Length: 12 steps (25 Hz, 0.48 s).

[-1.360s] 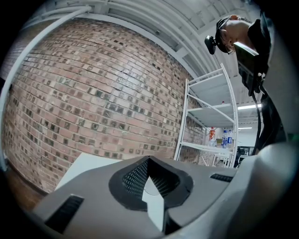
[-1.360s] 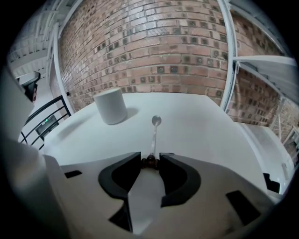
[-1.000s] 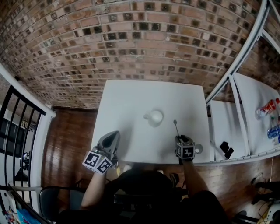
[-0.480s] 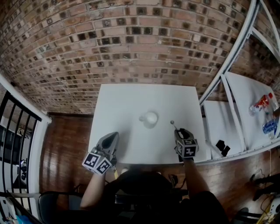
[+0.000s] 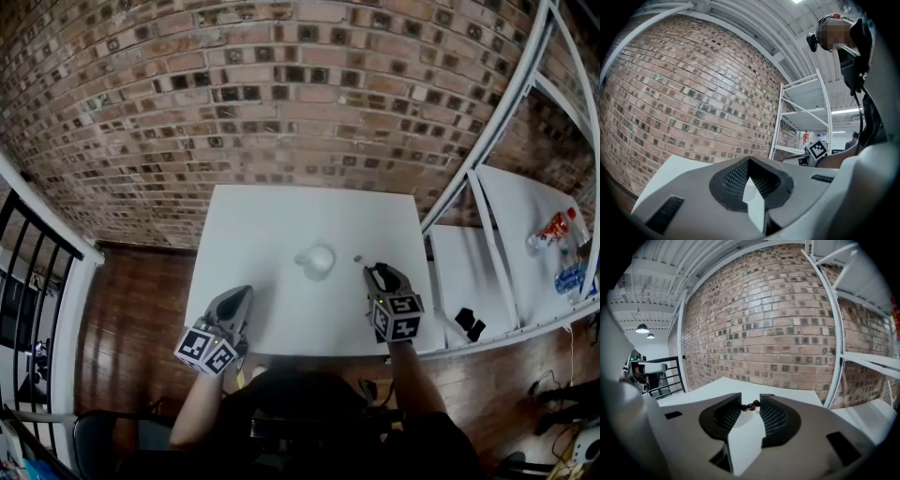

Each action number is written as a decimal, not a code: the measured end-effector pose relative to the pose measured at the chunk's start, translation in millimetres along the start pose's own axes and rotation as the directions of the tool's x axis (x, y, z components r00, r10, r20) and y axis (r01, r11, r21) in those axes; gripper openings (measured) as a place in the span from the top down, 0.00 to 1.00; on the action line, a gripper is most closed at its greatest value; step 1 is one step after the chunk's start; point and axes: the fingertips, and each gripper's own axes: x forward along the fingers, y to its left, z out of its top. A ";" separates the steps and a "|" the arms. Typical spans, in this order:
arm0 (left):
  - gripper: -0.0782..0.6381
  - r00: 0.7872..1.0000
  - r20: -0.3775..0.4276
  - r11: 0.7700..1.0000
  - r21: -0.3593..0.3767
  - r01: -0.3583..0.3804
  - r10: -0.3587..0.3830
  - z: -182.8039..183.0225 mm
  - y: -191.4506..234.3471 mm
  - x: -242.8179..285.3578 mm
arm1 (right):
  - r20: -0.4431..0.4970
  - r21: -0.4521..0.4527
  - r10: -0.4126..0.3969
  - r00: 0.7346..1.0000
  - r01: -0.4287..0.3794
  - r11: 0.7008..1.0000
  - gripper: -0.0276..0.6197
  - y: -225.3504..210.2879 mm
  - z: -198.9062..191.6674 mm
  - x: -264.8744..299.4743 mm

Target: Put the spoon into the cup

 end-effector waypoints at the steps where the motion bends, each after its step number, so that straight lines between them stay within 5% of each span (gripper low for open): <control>1: 0.88 1.000 0.002 1.000 0.000 -0.003 0.003 0.2 0.6 -0.9 | 0.015 -0.006 0.011 1.000 -0.011 1.000 0.76 4.7 8.0 0.4; 12: 0.88 0.996 0.040 0.997 0.008 -0.080 0.080 14.1 23.7 -22.3 | 0.057 -0.053 0.141 0.988 -0.138 0.989 0.76 58.9 42.4 28.8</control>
